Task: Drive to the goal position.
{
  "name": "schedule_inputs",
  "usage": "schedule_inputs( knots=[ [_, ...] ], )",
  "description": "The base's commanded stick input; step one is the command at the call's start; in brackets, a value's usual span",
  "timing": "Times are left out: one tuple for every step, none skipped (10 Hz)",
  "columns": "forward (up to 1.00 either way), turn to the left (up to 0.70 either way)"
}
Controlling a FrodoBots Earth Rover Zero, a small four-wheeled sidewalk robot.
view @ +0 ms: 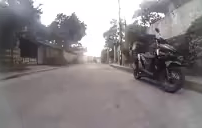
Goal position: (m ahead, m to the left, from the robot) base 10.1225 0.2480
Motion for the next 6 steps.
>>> schedule_inputs(
  knots=[
    [1.0, 0.0],
    [1.0, 0.0],
    [1.0, 0.0],
    [1.0, 0.0],
    [1.0, -0.07],
    [1.0, -0.15]
  ],
)
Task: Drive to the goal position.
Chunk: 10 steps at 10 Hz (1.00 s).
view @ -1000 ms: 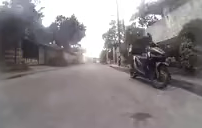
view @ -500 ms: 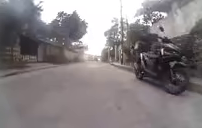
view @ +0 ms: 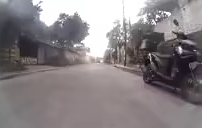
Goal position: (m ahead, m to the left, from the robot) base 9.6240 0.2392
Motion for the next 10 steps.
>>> schedule_inputs(
  knots=[
    [1.0, -0.4],
    [1.0, -0.4],
    [1.0, -0.4],
    [1.0, -0.02],
    [1.0, 0.0],
    [1.0, 0.0],
    [1.0, 0.0],
    [1.0, 0.0],
    [1.0, 0.0],
    [1.0, 0.0]
  ],
)
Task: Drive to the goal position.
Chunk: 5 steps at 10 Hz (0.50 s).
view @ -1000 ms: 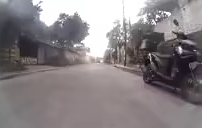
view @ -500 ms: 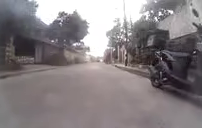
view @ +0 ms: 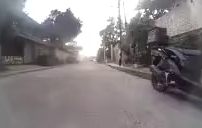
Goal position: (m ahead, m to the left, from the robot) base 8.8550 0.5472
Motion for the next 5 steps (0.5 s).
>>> schedule_inputs(
  knots=[
    [1.0, 0.0],
    [1.0, 0.0],
    [1.0, 0.0],
    [1.0, 0.0],
    [1.0, 0.0]
  ],
)
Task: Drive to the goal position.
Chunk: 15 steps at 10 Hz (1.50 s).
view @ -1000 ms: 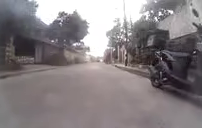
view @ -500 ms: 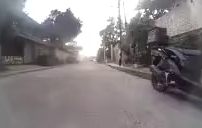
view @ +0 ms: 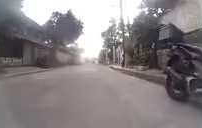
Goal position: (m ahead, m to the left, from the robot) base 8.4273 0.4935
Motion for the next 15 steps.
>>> schedule_inputs(
  knots=[
    [1.0, 0.0],
    [1.0, 0.0],
    [1.0, 0.0],
    [1.0, 0.0],
    [1.0, 0.0],
    [1.0, 0.0],
    [1.0, 0.0],
    [1.0, 0.0],
    [1.0, -0.06],
    [1.0, -0.28],
    [1.0, -0.4],
    [1.0, -0.4],
    [1.0, -0.4],
    [1.0, -0.26],
    [1.0, 0.0]
  ],
)
